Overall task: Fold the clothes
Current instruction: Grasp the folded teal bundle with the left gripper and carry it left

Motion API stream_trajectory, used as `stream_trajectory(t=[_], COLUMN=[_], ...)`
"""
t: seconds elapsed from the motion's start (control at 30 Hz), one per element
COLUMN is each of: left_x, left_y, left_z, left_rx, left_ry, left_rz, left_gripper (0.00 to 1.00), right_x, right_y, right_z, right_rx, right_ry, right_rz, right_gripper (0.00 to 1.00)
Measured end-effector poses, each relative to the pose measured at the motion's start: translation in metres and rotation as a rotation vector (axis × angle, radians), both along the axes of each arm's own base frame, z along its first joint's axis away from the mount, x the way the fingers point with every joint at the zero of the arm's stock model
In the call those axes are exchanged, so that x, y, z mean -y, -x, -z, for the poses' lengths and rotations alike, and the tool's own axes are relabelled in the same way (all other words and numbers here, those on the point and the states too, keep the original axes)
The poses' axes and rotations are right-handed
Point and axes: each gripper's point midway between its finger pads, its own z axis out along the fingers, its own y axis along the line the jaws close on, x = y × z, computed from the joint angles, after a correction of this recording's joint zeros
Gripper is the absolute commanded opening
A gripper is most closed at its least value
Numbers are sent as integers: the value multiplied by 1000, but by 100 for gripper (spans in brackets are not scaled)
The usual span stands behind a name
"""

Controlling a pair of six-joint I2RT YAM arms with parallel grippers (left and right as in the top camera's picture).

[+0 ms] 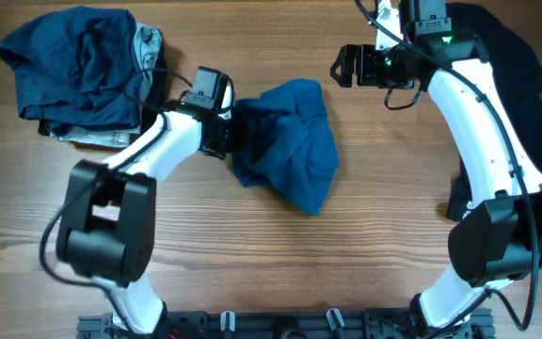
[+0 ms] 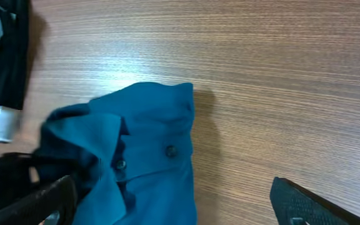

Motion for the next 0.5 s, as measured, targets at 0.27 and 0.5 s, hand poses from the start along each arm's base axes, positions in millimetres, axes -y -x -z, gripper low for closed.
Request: stream_trajectory(t=[0.27, 0.5], left_x=[-63, -121], left_y=[-94, -129], left_z=[-195, -282], left_rx=[617, 871], left_ry=[235, 531], left_rz=[-316, -599], left_gripper=[4, 4], right_x=[3, 4], right_y=[5, 15], right_z=[4, 18], right_rx=[-25, -73], right_ry=[13, 21], right_rz=[5, 5], right_gripper=[99, 100])
